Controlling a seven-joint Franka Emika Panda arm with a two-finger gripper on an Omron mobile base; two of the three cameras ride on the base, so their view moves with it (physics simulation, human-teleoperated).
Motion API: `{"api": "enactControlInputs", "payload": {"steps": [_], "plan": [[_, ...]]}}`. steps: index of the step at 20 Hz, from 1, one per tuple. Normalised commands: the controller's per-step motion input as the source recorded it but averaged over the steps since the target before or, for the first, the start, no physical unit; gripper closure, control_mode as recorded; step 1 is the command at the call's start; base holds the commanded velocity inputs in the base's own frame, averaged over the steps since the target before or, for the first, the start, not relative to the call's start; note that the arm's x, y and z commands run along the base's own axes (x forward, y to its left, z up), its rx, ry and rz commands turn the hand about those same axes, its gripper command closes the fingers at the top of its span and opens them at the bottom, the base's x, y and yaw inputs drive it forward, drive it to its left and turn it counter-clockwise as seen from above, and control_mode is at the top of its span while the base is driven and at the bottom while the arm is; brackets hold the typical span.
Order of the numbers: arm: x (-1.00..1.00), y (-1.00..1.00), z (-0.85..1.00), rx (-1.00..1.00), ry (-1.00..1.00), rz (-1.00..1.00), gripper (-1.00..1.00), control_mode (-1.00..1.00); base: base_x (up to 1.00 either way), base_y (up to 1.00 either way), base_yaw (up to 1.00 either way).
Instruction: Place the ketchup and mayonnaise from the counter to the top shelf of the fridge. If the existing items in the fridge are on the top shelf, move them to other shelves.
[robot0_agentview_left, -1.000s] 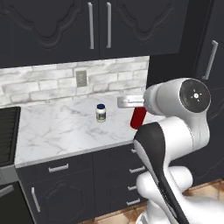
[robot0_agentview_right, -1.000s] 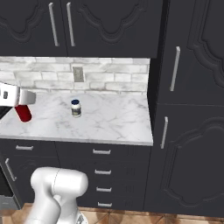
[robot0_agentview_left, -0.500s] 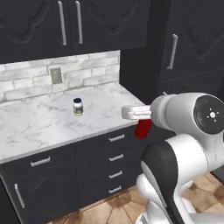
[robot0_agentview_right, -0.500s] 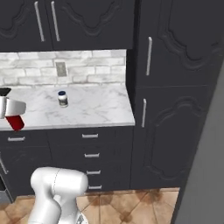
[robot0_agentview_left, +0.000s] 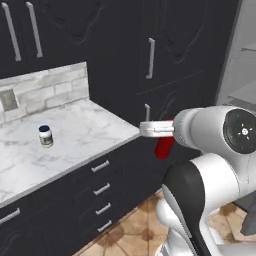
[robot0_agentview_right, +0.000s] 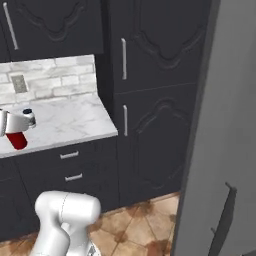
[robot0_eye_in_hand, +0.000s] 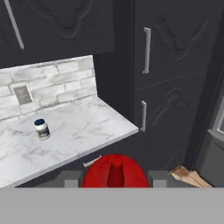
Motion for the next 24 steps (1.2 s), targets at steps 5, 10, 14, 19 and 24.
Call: {"api": "enactControlInputs", "payload": {"steps": [5, 10, 14, 19, 24], "plan": [[0.00, 0.00, 0.00, 0.00, 0.00, 0.00, 1.00, 1.00, 0.37, -0.04, -0.51], [0.00, 0.00, 0.00, 0.00, 0.00, 0.00, 1.00, 1.00, 0.40, -0.06, -0.53], [0.00, 0.00, 0.00, 0.00, 0.00, 0.00, 1.00, 1.00, 0.49, 0.00, -0.54], [0.00, 0.00, 0.00, 0.00, 0.00, 0.00, 1.00, 1.00, 0.86, 0.02, -0.47], [0.00, 0.00, 0.00, 0.00, 0.00, 0.00, 1.00, 1.00, 1.00, 0.02, -0.38]]}}
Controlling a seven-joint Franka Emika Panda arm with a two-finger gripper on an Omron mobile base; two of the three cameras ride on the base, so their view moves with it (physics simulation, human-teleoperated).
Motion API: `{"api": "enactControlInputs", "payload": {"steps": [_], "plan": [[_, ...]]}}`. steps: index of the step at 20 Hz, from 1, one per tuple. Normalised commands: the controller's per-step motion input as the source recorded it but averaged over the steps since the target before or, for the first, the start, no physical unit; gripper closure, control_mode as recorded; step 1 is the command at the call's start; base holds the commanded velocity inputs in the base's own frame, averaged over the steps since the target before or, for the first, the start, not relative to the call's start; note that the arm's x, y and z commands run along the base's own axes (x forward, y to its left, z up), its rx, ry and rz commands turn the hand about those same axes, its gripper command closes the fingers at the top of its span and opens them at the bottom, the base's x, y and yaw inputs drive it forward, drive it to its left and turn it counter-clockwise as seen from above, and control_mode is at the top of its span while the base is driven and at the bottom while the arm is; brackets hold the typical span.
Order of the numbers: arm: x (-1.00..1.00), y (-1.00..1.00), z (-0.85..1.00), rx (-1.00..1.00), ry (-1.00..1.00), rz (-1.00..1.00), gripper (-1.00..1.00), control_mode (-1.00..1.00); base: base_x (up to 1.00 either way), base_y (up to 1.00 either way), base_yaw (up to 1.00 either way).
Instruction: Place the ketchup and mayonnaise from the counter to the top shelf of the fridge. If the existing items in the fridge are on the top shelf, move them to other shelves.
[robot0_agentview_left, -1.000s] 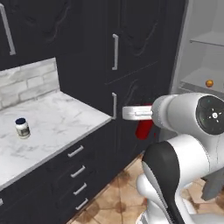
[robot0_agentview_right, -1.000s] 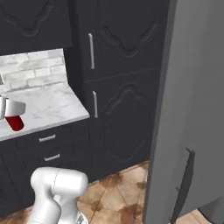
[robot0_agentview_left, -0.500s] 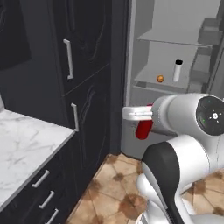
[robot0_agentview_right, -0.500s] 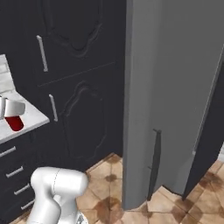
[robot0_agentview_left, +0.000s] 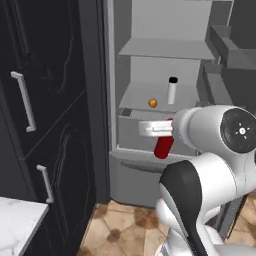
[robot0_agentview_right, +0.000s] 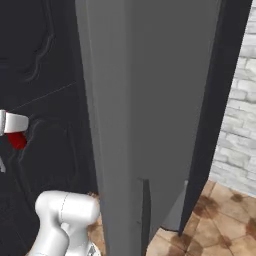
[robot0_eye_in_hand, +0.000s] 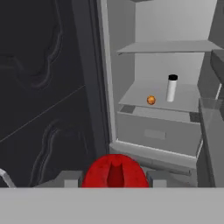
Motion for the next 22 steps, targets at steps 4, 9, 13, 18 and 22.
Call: {"api": "enactControlInputs", "payload": {"steps": [4, 9, 13, 18, 22], "plan": [[0.00, 0.00, 0.00, 0.00, 0.00, 0.00, 1.00, 1.00, 0.86, 0.00, -0.38], [0.00, 0.00, 0.00, 0.00, 0.00, 0.00, 1.00, 1.00, 0.16, 0.40, -0.39], [0.00, 0.00, 0.00, 0.00, 0.00, 0.00, 1.00, 1.00, 0.02, 0.78, -0.43], [0.00, 0.00, 0.00, 0.00, 0.00, 0.00, 1.00, 1.00, 0.43, 0.69, -0.36], [0.00, 0.00, 0.00, 0.00, 0.00, 0.00, 1.00, 1.00, 0.67, 0.27, -0.32]]}}
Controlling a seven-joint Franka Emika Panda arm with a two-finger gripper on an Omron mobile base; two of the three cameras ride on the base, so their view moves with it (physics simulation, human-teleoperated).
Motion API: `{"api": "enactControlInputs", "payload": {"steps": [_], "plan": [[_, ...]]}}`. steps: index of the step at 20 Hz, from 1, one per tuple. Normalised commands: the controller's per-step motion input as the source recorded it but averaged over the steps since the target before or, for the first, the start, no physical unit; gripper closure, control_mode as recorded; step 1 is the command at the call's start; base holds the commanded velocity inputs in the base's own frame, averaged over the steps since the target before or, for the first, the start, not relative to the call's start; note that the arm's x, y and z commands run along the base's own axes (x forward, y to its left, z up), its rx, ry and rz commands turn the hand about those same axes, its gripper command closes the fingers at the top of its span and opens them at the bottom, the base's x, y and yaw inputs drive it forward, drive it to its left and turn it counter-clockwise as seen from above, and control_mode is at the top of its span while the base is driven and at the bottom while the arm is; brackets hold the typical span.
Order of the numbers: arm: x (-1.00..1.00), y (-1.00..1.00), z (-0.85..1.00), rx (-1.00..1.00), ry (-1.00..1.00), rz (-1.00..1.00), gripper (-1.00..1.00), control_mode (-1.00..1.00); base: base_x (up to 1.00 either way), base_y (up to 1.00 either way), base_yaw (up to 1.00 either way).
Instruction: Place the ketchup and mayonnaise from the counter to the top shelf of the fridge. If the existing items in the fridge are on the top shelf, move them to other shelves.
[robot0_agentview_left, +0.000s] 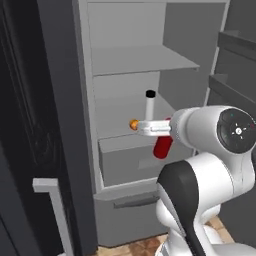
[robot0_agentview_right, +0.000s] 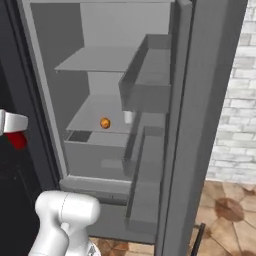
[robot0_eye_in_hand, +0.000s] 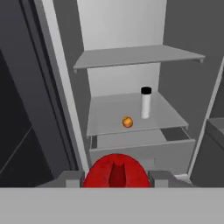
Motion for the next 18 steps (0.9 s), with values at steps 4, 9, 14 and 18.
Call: {"api": "enactControlInputs", "payload": {"steps": [4, 9, 14, 18], "plan": [[0.00, 0.00, 0.00, 0.00, 0.00, 0.00, 1.00, 1.00, 0.42, 0.00, -0.37], [0.00, 0.00, 0.00, 0.00, 0.00, 0.00, 1.00, 1.00, 0.32, 0.00, -0.29], [0.00, 0.00, 0.00, 0.00, 0.00, 0.00, 1.00, 1.00, 0.52, 0.03, -0.12], [0.00, 0.00, 0.00, 0.00, 0.00, 0.00, 1.00, 1.00, 0.67, 0.00, -0.03]]}}
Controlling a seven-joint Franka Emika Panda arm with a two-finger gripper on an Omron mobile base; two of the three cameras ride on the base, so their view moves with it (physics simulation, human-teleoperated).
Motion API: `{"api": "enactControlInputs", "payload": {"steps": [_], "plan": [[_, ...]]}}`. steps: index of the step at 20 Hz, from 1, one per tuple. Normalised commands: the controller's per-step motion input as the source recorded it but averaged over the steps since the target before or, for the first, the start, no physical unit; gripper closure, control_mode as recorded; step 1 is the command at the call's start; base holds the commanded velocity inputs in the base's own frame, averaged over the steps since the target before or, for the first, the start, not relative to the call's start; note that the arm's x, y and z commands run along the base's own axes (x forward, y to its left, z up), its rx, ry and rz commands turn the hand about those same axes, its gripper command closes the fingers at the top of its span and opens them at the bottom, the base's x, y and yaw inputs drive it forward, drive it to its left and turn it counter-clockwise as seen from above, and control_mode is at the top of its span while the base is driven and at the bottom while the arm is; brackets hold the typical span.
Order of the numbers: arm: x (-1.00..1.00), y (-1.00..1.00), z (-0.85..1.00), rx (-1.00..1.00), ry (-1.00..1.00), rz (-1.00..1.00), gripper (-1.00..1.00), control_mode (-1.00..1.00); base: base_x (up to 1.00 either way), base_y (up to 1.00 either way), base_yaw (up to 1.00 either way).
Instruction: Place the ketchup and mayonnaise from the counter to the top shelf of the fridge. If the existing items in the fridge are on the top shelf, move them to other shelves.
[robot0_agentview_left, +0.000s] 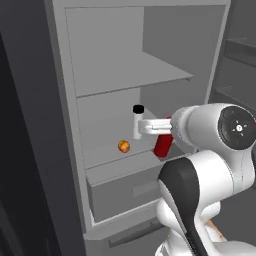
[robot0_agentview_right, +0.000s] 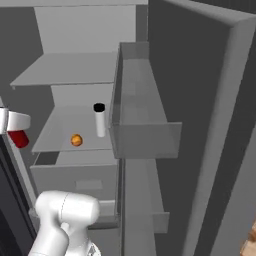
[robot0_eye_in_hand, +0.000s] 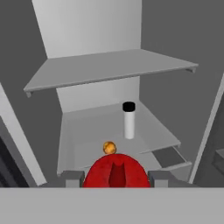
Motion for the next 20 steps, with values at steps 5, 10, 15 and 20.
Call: {"api": "enactControlInputs", "payload": {"steps": [5, 10, 15, 20], "plan": [[0.00, 0.00, 0.00, 0.00, 0.00, 0.00, 1.00, 1.00, 0.54, 0.00, -0.01], [0.06, 0.00, 0.25, -0.01, -0.04, 0.00, 1.00, -1.00, 0.15, 0.00, 0.00], [0.00, 0.00, 0.63, -0.10, -0.18, 0.00, 1.00, -1.00, 0.00, 0.00, 0.00], [0.02, -0.01, 0.62, -0.09, -0.10, 0.00, 1.00, -1.00, 0.00, 0.00, 0.00]]}}
